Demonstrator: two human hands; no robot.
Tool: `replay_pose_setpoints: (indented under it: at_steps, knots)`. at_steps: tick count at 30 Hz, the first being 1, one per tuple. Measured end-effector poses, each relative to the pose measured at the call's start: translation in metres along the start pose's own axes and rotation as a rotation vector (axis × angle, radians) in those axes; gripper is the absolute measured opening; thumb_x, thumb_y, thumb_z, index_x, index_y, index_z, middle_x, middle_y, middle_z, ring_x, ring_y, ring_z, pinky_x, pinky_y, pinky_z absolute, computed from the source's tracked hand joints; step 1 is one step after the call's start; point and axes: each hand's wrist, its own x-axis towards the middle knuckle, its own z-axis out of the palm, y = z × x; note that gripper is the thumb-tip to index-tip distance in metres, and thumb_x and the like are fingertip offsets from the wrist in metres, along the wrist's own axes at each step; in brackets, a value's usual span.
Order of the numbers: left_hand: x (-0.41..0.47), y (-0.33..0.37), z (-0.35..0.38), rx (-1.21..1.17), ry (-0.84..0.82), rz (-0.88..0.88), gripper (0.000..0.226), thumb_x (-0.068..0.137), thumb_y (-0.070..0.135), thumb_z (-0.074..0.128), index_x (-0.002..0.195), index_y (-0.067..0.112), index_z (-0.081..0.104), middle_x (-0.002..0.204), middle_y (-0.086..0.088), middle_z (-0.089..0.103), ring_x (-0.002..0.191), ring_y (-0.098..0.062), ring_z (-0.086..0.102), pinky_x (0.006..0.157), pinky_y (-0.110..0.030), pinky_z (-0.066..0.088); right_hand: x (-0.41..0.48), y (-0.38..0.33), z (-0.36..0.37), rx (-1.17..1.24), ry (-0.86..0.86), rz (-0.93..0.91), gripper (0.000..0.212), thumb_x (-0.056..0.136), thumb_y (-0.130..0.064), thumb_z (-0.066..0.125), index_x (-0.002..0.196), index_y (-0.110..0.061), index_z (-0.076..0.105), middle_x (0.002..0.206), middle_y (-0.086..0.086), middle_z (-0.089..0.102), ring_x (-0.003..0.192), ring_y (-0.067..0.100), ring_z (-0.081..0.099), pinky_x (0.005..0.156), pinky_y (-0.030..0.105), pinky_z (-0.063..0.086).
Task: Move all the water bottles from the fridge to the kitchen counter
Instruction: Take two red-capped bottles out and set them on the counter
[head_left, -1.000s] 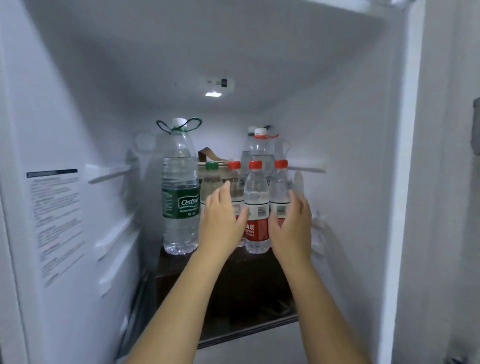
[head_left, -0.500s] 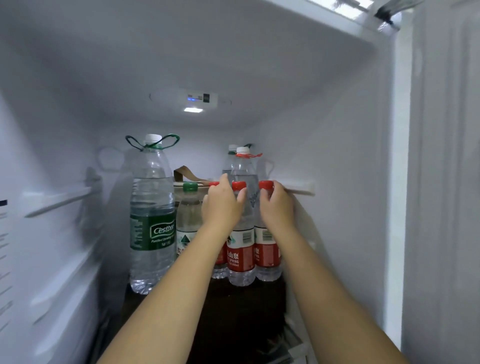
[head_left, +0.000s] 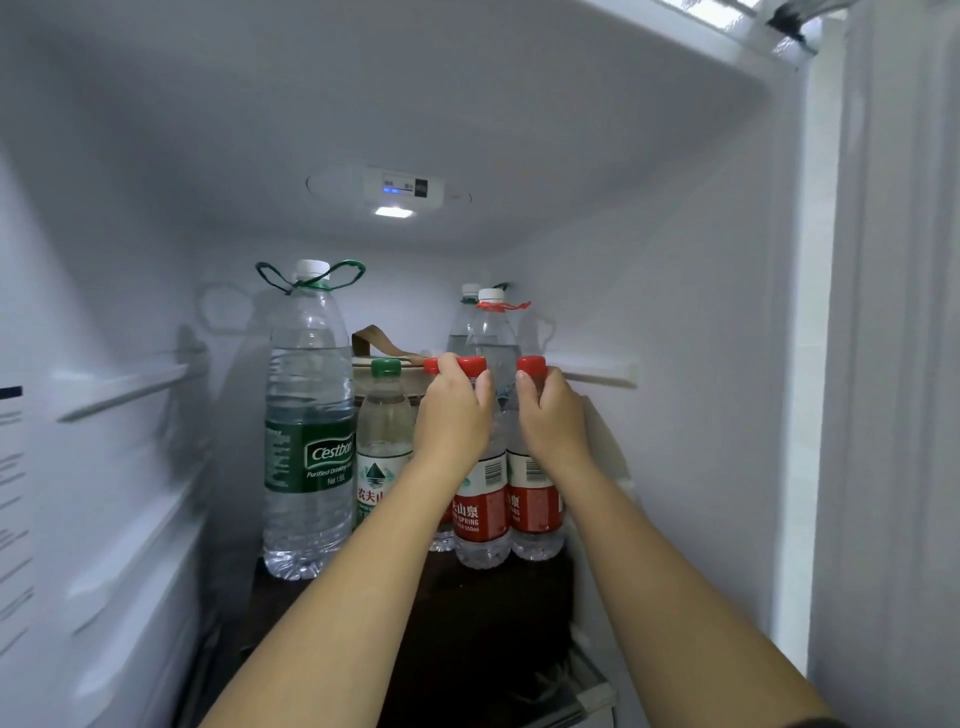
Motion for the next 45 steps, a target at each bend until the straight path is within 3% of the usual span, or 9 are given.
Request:
replay_pose_setpoints:
  at_steps: [9, 12, 21, 25, 30, 35, 39, 42, 45]
  knots:
    - [-0.008, -0.012, -0.031, 0.032, 0.134, 0.054, 0.023, 0.100, 0.031, 0.043, 0.113, 0.011, 0.043, 0.086, -0.003, 0.059, 0.071, -0.016, 0.059, 0.059, -0.030, 0.051, -0.014, -0.018, 0.009, 0.247, 0.029, -0.034, 0.021, 0.098, -0.042, 0.046, 0.091, -0.027, 0.058, 0.081, -0.005, 0.064, 0.078, 0.014, 0.063, 0.076, 0.040, 0.054]
    - [-0.008, -0.021, -0.036, -0.037, 0.170, 0.007, 0.027, 0.099, 0.033, 0.047, 0.116, 0.013, 0.045, 0.089, 0.001, 0.059, 0.076, -0.014, 0.062, 0.065, -0.032, 0.056, -0.022, -0.019, 0.012, 0.298, -0.030, -0.039, 0.017, 0.101, -0.037, 0.047, 0.086, -0.035, 0.054, 0.086, -0.007, 0.065, 0.083, 0.010, 0.063, 0.076, 0.030, 0.051]
    - [-0.043, -0.034, -0.027, -0.235, 0.149, -0.112, 0.029, 0.087, 0.037, 0.065, 0.108, 0.024, 0.050, 0.086, 0.013, 0.061, 0.078, 0.004, 0.057, 0.061, -0.013, 0.039, -0.056, 0.012, 0.021, 0.346, -0.172, 0.174, 0.037, 0.091, -0.055, 0.056, 0.120, -0.033, 0.053, 0.101, -0.014, 0.061, 0.099, 0.011, 0.061, 0.083, 0.033, 0.049]
    - [-0.070, -0.046, -0.019, -0.274, 0.137, -0.186, 0.046, 0.082, 0.040, 0.071, 0.116, 0.025, 0.044, 0.088, 0.014, 0.062, 0.076, 0.007, 0.058, 0.056, -0.008, 0.039, -0.069, 0.023, 0.020, 0.409, -0.175, 0.169, 0.035, 0.086, -0.044, 0.069, 0.116, -0.041, 0.051, 0.106, -0.018, 0.064, 0.098, 0.001, 0.062, 0.078, 0.023, 0.050]
    - [-0.085, -0.059, -0.010, -0.269, 0.147, -0.240, 0.054, 0.078, 0.042, 0.076, 0.118, 0.020, 0.046, 0.088, 0.010, 0.064, 0.075, 0.005, 0.060, 0.053, -0.008, 0.041, -0.086, 0.040, 0.027, 0.443, -0.190, 0.237, 0.043, 0.080, -0.024, 0.078, 0.119, -0.027, 0.060, 0.107, -0.007, 0.071, 0.097, 0.006, 0.069, 0.083, 0.029, 0.058]
    - [-0.097, -0.065, -0.010, -0.249, 0.091, -0.257, 0.046, 0.079, 0.034, 0.076, 0.114, 0.019, 0.049, 0.087, 0.014, 0.063, 0.075, 0.010, 0.057, 0.054, 0.000, 0.040, -0.099, 0.044, 0.028, 0.395, -0.240, 0.276, 0.047, 0.072, -0.027, 0.083, 0.115, -0.025, 0.064, 0.103, -0.005, 0.074, 0.094, 0.008, 0.071, 0.087, 0.038, 0.059]
    - [-0.102, -0.065, -0.014, -0.277, 0.066, -0.272, 0.050, 0.078, 0.033, 0.077, 0.117, 0.021, 0.049, 0.091, 0.014, 0.064, 0.083, 0.003, 0.062, 0.060, -0.007, 0.043, -0.109, 0.030, 0.017, 0.337, -0.164, 0.296, 0.062, 0.067, -0.034, 0.084, 0.123, -0.024, 0.059, 0.106, -0.007, 0.071, 0.098, 0.009, 0.068, 0.084, 0.031, 0.057]
    - [-0.110, -0.059, -0.020, -0.331, 0.132, -0.277, 0.054, 0.076, 0.033, 0.077, 0.121, 0.023, 0.049, 0.100, 0.010, 0.066, 0.092, -0.005, 0.065, 0.073, -0.023, 0.052, -0.125, 0.014, -0.005, 0.310, -0.111, 0.261, 0.056, 0.073, -0.022, 0.081, 0.122, -0.023, 0.055, 0.103, -0.014, 0.066, 0.089, -0.003, 0.064, 0.068, 0.008, 0.049]
    - [-0.129, -0.044, -0.032, -0.379, 0.165, -0.227, 0.051, 0.077, 0.028, 0.078, 0.118, 0.029, 0.047, 0.100, 0.017, 0.063, 0.090, 0.006, 0.061, 0.072, -0.015, 0.047, -0.144, -0.002, -0.033, 0.290, -0.048, 0.215, 0.053, 0.073, -0.022, 0.082, 0.116, -0.030, 0.052, 0.099, -0.018, 0.065, 0.084, -0.012, 0.062, 0.062, 0.005, 0.048]
